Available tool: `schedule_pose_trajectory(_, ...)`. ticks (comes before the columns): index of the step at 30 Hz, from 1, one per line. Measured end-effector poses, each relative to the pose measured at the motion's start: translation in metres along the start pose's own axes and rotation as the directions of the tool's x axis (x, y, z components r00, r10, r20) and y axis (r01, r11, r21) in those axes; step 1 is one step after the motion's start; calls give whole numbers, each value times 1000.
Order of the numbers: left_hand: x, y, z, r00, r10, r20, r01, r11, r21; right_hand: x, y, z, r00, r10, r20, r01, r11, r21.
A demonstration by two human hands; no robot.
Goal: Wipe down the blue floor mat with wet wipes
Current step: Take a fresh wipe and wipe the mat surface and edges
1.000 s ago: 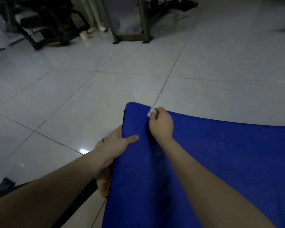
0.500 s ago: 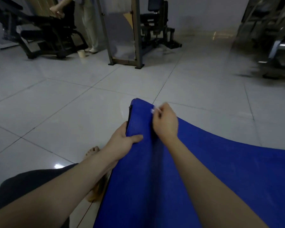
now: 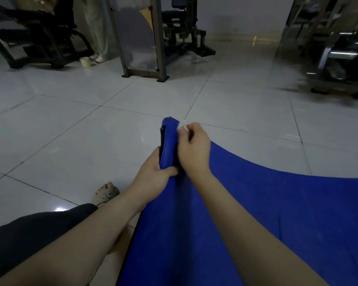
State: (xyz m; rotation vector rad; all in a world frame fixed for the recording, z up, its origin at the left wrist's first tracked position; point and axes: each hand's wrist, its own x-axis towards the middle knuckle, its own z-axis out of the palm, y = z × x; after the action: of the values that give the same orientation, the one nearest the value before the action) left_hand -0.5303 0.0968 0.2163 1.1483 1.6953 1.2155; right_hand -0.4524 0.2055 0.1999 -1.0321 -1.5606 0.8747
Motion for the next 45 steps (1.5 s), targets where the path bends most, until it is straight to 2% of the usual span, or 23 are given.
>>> schedule_pose_trajectory(3, -1, 1, 2, 1000, 17, -11, -17, 1000, 12, -9, -16, 0, 984, -171, 52, 171, 985, 7)
schedule_pose_trajectory(6, -1, 3, 6, 997, 59, -50, -58, 998, 13, -5, 10, -19, 985, -171, 2, 171, 985, -6)
schedule_pose_trajectory(7, 1, 4, 7, 996, 67, -56, -66, 998, 10, -4, 28, -27, 992, -123, -19, 122, 992, -34)
schedule_pose_trajectory(9, 3, 3, 9, 997, 63, -46, -63, 998, 12, -6, 81, -47, 999, 29, -29, -34, 980, -194)
schedule_pose_trajectory(12, 6, 1, 10, 999, 47, -19, -47, 999, 23, -26, 165, -84, 952, 304, -26, -282, 845, -454)
schedule_pose_trajectory(14, 9, -1, 11, 999, 40, -18, -40, 999, 19, -41, 193, -94, 905, 421, -64, -404, 802, -440)
schedule_pose_trajectory(16, 10, -1, 13, 999, 39, -10, -38, 999, 22, -45, 183, -82, 894, 440, -83, -445, 856, -263)
schedule_pose_trajectory(18, 11, -2, 17, 999, 30, -14, -29, 999, 39, -38, 143, -60, 924, 376, -71, -381, 920, -89)
schedule_pose_trajectory(22, 13, -2, 20, 996, 2, -89, 1, 999, 35, -26, 42, -27, 994, 112, 13, -113, 991, 66)
schedule_pose_trajectory(26, 11, 1, 19, 995, -34, -90, 35, 999, 7, -27, -3, -12, 983, -132, 130, 130, 991, 17)
schedule_pose_trajectory(29, 11, 0, 17, 996, -17, -93, 18, 1000, 11, -25, 19, -15, 978, -178, 104, 187, 979, -78)
schedule_pose_trajectory(32, 14, -1, 16, 994, -37, -100, 39, 999, 16, -30, 84, -33, 1000, -2, 11, 5, 965, -263)
schedule_pose_trajectory(34, 14, -1, 19, 993, -57, -107, 56, 998, -13, -44, 143, -54, 984, 179, 7, -157, 879, -451)
schedule_pose_trajectory(36, 18, -3, 20, 991, -61, -116, 58, 998, -30, -61, 187, -71, 929, 369, -18, -320, 780, -538)
schedule_pose_trajectory(38, 21, -3, 21, 989, -62, -136, 57, 997, -43, -71, 198, -71, 877, 476, -65, -454, 778, -433)
schedule_pose_trajectory(40, 23, -2, 22, 989, -66, -129, 61, 997, -42, -65, 173, -59, 869, 488, -80, -492, 836, -243)
schedule_pose_trajectory(42, 21, -3, 22, 990, -67, -128, 63, 998, -30, -53, 128, -42, 911, 407, -68, -412, 905, -105)
schedule_pose_trajectory(45, 21, -6, 20, 988, -88, -128, 79, 994, -78, -43, 55, -20, 986, 168, -13, -168, 986, 26)
